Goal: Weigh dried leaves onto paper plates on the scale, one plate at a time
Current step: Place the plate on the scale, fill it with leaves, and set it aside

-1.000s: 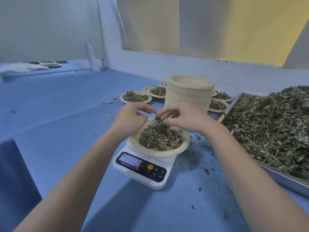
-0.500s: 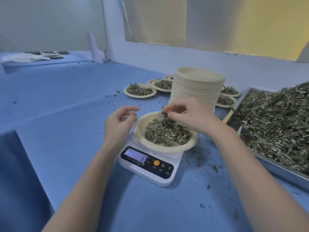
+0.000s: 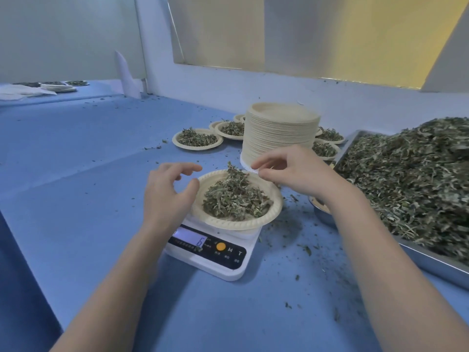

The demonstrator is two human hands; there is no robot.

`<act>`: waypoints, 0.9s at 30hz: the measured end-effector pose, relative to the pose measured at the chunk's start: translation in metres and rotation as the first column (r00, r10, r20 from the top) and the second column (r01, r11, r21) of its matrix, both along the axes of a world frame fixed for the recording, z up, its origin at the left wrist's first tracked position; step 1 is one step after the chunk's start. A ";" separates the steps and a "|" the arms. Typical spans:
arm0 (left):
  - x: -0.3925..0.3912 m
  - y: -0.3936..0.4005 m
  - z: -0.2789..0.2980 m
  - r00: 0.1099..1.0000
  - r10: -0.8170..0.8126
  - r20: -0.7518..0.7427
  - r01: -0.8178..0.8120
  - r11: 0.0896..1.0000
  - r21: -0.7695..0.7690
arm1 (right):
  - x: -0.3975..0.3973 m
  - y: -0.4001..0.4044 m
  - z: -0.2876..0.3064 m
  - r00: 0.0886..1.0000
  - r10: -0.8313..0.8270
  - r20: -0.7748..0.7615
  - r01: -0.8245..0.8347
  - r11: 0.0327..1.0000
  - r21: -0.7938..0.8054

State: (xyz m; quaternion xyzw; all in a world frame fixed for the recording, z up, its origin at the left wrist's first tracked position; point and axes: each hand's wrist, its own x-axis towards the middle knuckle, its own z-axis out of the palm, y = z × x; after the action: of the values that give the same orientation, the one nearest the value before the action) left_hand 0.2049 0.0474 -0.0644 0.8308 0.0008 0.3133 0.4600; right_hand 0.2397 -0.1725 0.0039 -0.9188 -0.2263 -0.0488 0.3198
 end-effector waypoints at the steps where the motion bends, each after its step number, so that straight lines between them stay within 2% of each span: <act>1: -0.001 -0.007 0.007 0.999 -0.003 0.045 0.000 0.997 0.080 | -0.002 -0.002 0.002 1.000 -0.001 -0.017 0.001 1.000 0.003; 3: 0.001 -0.028 0.021 0.990 -0.085 0.112 0.054 0.966 0.251 | -0.005 -0.005 0.007 0.999 0.011 -0.047 -0.010 1.000 0.017; 5: 0.003 -0.057 0.034 0.979 -0.188 0.079 0.147 0.919 0.367 | -0.009 -0.008 0.011 0.999 0.017 -0.048 -0.015 0.999 0.033; 7: 0.008 -0.087 0.042 0.971 -0.237 0.010 0.217 0.904 0.368 | -0.011 -0.018 0.015 0.999 -0.012 -0.032 0.012 1.000 0.001; 11: 0.018 -0.146 0.051 0.934 -0.342 -0.101 0.356 0.903 0.241 | -0.017 -0.067 0.021 0.989 -0.149 0.019 0.150 0.979 -0.141; 14: 0.024 -0.190 0.047 0.884 -0.434 -0.171 0.465 0.851 0.245 | -0.025 -0.116 0.018 0.967 -0.256 -0.015 0.249 0.950 -0.187; 17: 0.031 -0.227 0.038 0.824 -0.434 -0.363 0.551 0.763 0.339 | -0.030 -0.153 0.007 0.928 -0.360 -0.093 0.302 0.876 -0.377; 19: 0.035 -0.245 0.034 0.783 -0.367 -0.503 0.596 0.673 0.437 | -0.030 -0.170 0.001 0.881 -0.433 -0.189 0.292 0.813 -0.504; 21: 0.038 -0.258 0.033 0.732 -0.301 -0.611 0.646 0.592 0.482 | -0.029 -0.180 -0.005 0.814 -0.516 -0.267 0.305 0.770 -0.560; 23: 0.038 -0.268 0.033 0.673 -0.272 -0.688 0.701 0.533 0.475 | -0.026 -0.181 -0.013 0.795 -0.554 -0.245 0.302 0.713 -0.633; 25: 0.036 -0.274 0.033 0.637 -0.292 -0.713 0.736 0.505 0.451 | -0.023 -0.176 -0.022 0.830 -0.518 -0.210 0.292 0.722 -0.627; 27: 0.035 -0.275 0.032 0.636 -0.320 -0.702 0.741 0.508 0.440 | -0.019 -0.173 -0.027 0.863 -0.447 -0.234 0.280 0.810 -0.515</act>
State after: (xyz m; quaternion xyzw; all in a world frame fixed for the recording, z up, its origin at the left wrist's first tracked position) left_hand 0.2399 -0.2271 -0.0323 0.9442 -0.2569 -0.1222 0.1659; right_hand 0.2211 -0.3450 -0.0234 -0.9881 0.0113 0.1070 0.1097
